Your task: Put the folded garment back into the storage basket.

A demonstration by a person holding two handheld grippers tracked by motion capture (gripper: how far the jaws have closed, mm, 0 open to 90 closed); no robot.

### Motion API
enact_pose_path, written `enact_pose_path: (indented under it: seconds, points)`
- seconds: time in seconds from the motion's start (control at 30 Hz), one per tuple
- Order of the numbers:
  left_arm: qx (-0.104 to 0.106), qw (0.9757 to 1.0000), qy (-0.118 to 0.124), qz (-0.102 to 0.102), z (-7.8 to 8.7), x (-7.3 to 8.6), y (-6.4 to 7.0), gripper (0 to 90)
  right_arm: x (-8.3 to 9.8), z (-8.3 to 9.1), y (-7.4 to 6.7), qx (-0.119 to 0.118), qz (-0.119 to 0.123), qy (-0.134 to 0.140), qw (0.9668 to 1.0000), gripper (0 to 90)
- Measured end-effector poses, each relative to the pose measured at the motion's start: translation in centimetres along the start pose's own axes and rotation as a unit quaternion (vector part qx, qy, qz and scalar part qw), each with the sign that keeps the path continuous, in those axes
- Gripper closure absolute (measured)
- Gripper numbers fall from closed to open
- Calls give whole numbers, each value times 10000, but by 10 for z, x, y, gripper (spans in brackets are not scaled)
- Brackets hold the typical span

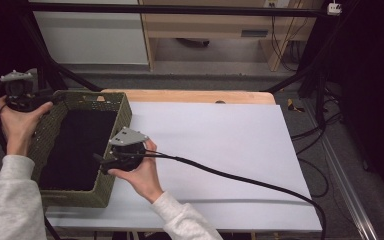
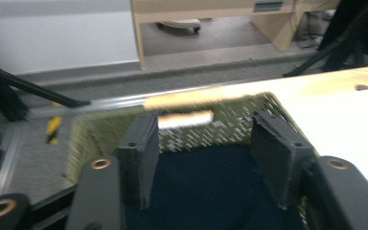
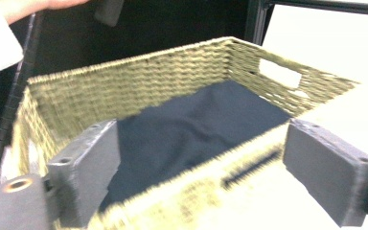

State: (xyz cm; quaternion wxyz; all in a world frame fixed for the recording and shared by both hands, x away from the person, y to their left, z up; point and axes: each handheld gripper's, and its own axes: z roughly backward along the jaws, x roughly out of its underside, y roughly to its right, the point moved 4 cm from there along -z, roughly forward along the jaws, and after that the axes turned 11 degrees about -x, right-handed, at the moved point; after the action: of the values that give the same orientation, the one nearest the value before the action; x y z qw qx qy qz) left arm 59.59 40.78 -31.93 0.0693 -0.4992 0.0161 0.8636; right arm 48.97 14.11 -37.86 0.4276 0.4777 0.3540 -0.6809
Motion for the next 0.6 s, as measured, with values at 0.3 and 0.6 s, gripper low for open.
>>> enact_pose_path:
  seconds: [0.3, 0.6]
  points:
    - [459, 9989, 127, 12, 8, 27, 29, 200, 20, 44, 24, -147, -201, -327, 9992, 44]
    - [788, 9967, 171, -16, 23, 42, 59, 31, 44, 78, 45, -275, -407, -693, 9964, 43]
